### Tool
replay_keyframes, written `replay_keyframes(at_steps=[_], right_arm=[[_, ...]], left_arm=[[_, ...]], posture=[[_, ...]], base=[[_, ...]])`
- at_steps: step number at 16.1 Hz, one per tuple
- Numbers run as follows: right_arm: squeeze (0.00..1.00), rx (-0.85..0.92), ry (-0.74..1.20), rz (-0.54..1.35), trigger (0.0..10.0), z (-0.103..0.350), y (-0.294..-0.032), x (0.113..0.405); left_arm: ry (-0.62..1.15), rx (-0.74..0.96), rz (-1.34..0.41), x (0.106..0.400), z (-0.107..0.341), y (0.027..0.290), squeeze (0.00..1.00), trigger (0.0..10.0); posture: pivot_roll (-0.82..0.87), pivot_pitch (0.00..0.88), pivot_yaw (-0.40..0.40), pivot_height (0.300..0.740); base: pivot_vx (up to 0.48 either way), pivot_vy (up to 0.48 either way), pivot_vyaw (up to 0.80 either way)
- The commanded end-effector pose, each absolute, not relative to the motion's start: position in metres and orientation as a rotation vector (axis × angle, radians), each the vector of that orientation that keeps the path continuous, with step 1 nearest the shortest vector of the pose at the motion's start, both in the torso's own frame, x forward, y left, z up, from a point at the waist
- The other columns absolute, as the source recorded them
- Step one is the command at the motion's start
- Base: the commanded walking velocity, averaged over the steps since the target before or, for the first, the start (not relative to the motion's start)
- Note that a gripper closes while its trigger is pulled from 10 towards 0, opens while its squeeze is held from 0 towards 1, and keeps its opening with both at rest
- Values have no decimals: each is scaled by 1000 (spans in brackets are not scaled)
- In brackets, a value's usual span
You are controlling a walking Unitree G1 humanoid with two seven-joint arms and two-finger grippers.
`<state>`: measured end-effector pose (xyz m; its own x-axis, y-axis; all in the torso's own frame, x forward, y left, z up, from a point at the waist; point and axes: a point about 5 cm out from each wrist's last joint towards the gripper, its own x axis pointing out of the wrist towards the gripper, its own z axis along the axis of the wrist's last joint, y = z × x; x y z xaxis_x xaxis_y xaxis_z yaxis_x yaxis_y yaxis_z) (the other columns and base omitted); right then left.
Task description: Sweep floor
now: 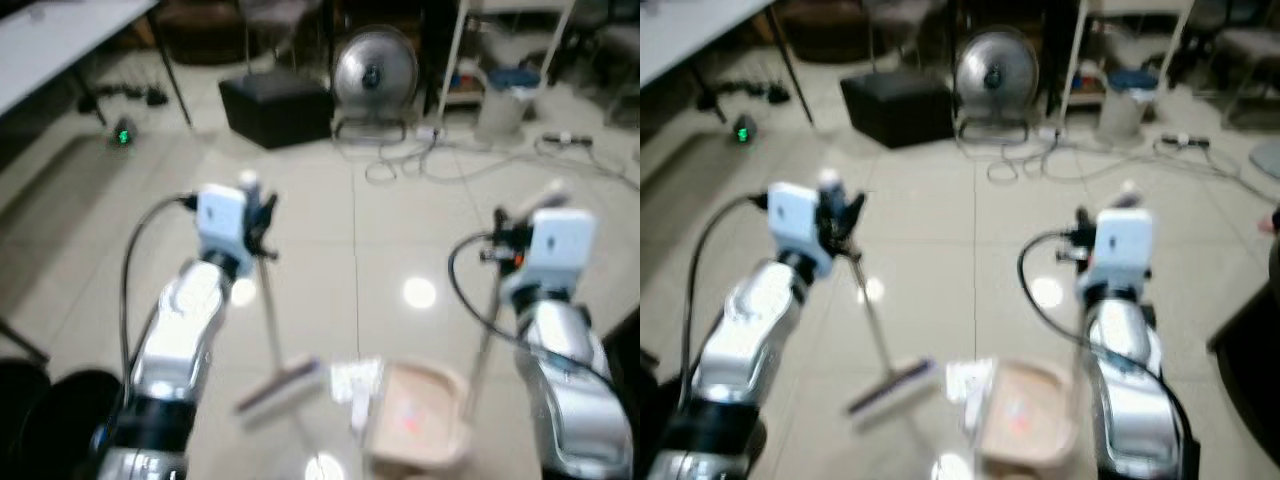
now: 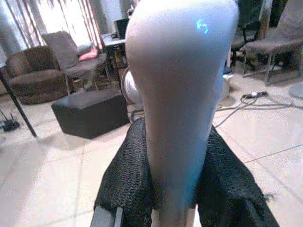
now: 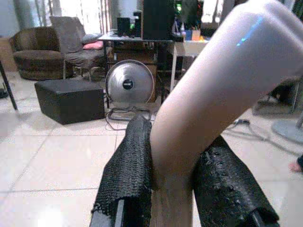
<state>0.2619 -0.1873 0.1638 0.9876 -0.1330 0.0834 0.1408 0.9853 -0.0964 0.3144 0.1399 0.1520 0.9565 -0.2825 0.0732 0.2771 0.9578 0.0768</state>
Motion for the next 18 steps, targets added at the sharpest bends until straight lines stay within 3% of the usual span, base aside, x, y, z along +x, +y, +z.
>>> replay_keyframes(at_steps=[1, 5, 13, 18], right_arm=[[0, -119, -97, -165, 10000, 168, -195, 258], [0, -93, -81, -200, 10000, 167, -198, 256], [0, -129, -68, -197, 10000, 164, -198, 256], [0, -174, -77, -193, 10000, 165, -199, 259]], left_arm=[[-125, 60, -318, 315, 161, 130, 0, 10000], [-119, 50, -330, 316, 160, 128, 0, 10000], [-125, 54, -349, 311, 157, 129, 0, 10000], [-109, 31, -351, 310, 155, 127, 0, 10000]], posture=[[-134, 31, 90, 740], [-145, 36, 93, 740], [-139, 28, 79, 740], [-134, 25, 70, 740]], base=[[405, 0, 0], [395, 0, -511], [0, 0, 0], [0, -219, 0]])
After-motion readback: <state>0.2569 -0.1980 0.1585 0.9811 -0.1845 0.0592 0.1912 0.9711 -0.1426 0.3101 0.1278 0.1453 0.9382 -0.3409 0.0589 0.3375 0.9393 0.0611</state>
